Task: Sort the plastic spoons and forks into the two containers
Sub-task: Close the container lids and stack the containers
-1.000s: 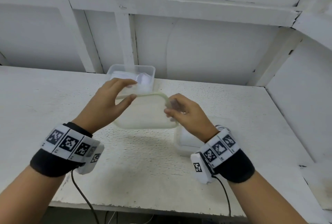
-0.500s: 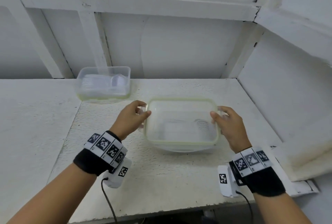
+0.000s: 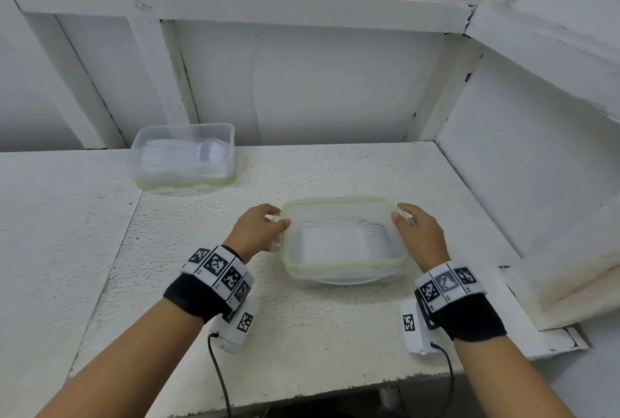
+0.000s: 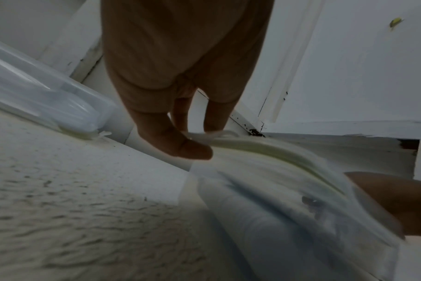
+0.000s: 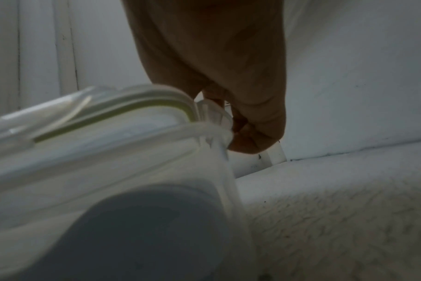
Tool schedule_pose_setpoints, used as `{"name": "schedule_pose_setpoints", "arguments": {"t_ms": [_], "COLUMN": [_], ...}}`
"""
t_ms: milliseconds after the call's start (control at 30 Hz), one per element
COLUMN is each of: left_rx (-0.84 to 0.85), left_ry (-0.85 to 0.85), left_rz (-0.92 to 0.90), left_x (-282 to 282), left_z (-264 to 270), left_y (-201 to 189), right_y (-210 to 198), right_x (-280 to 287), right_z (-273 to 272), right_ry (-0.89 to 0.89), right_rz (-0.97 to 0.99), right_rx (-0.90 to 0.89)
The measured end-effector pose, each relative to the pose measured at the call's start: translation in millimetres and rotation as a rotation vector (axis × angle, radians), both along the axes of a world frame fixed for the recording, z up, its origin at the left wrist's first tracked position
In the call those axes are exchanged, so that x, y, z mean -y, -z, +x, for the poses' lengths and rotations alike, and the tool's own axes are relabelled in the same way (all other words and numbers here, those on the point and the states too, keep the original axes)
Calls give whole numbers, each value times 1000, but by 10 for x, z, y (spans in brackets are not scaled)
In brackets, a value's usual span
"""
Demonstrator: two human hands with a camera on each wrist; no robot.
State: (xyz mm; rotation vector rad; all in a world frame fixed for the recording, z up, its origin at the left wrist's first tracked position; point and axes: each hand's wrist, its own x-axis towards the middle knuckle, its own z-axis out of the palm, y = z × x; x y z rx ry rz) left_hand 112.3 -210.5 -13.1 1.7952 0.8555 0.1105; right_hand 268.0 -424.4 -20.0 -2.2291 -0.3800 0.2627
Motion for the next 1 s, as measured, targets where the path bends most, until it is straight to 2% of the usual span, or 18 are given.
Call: {"name": "schedule_pose_setpoints", "arguments": {"t_ms": [267, 700, 1000], "left_rx": [44, 59, -11], "left_ry": [-25, -73, -58], "left_rz": [-26, 66, -47], "left_x": [34, 31, 2], "left_z": [15, 65, 109], "left_y": [8, 41, -43], "right_y": [88, 75, -77], "right_x": [47, 81, 16], "right_z": [66, 84, 147], "right_ry": [-14, -16, -123], "right_rz": [35, 26, 2], "right_rx": [-78, -97, -117]}}
